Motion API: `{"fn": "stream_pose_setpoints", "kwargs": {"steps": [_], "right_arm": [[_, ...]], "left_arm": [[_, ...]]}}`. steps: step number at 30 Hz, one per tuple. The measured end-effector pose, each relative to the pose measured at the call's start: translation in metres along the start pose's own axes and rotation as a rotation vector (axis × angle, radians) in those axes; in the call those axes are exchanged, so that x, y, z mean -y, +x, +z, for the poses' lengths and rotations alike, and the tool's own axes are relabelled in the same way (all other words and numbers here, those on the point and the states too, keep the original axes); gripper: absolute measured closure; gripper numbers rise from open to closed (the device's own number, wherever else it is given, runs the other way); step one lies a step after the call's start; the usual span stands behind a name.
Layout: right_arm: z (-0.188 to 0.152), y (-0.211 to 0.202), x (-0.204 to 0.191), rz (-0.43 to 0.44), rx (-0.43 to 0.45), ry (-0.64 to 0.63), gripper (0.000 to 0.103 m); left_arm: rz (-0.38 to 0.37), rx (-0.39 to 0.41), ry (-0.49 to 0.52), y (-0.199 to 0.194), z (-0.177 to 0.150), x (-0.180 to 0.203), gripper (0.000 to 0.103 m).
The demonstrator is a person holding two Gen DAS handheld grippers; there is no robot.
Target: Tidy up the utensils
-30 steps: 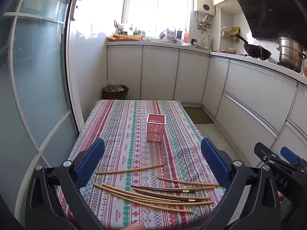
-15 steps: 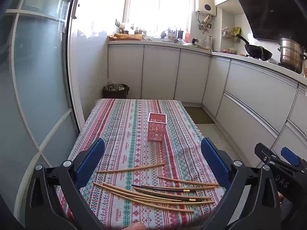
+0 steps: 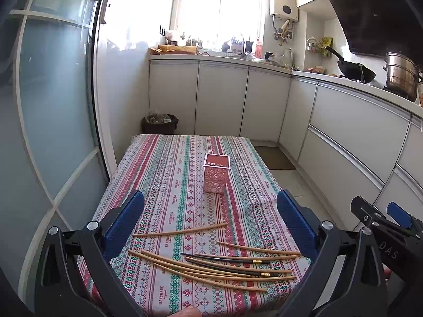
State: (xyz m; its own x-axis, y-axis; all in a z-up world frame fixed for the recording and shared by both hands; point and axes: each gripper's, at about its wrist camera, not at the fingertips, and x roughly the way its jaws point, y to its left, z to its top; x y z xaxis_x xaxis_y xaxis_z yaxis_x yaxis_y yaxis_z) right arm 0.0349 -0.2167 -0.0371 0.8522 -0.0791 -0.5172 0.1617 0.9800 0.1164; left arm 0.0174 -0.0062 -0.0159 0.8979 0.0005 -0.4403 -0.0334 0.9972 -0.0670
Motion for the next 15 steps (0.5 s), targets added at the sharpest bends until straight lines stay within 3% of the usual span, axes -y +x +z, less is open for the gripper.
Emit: {"fn": "stream_pose_setpoints", "kwargs": {"steps": [10, 13, 15], "right_arm": [[0.001, 0.005, 0.007, 0.008, -0.024, 0.036, 0.007], [0.004, 0.018, 0.027, 0.093, -0.089, 0.157, 0.007], [0.006, 0.033, 0.044, 0.167, -0.148, 0.276, 0.007]], "left_arm": [[-0.014, -0.025, 0.023, 0.007, 0.002, 0.002, 0.007], [-0.059, -0.033, 0.104, 0.02, 0.013, 0.006, 0.007], [-0.117, -0.069, 0.231, 0.037, 0.02, 0.014, 0.007]]}}
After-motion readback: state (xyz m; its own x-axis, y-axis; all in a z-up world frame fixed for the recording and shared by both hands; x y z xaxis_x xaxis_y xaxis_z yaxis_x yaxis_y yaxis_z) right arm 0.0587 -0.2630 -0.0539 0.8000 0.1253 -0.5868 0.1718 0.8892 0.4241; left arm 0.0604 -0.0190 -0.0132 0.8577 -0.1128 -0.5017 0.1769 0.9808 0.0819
